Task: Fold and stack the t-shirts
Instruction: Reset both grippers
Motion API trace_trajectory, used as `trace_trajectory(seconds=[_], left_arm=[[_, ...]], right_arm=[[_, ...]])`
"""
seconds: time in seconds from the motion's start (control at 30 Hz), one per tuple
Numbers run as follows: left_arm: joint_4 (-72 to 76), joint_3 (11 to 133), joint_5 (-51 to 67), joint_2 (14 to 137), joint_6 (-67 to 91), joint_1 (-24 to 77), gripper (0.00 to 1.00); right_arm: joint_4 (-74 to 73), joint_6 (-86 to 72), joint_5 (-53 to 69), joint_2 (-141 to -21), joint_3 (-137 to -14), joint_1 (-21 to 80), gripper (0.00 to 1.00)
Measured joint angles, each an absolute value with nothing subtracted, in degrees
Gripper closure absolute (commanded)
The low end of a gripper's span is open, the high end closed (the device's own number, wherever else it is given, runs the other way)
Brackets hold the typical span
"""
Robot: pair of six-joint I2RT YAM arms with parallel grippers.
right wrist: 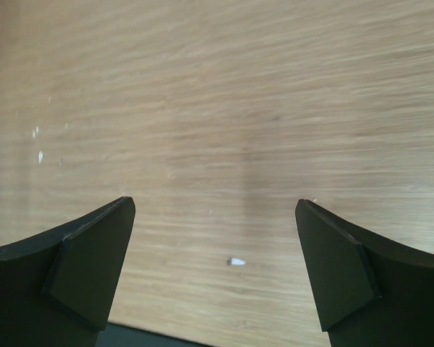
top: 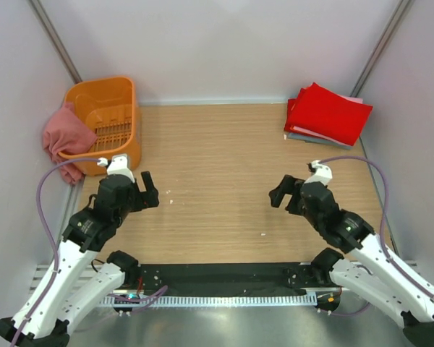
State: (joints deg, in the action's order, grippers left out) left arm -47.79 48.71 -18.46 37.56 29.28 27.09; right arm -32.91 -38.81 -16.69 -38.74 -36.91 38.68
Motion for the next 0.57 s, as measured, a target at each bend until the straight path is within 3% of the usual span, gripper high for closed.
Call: trace_trajectory(seconds=[0.27,0.4,0.57], left_arm=[[-47.83,48.62,-18.90,37.71,29.30,27.09,0.04],[-48.75,49.32,-21.12,38.70,28.88,27.09,0.00],[-50.78,58.96,-27.22,45.60,26.00,26.83,0.00]], right_arm=[[-36.10,-40.93,-29.58,-31.92,-36.84,38.68,0.00],[-36.18,-41.19,-30.22,-31.73,-36.60,38.68,0.00],[-34.33,-41.69,-28.18,-30.13,-33.21,38.68,0.00]])
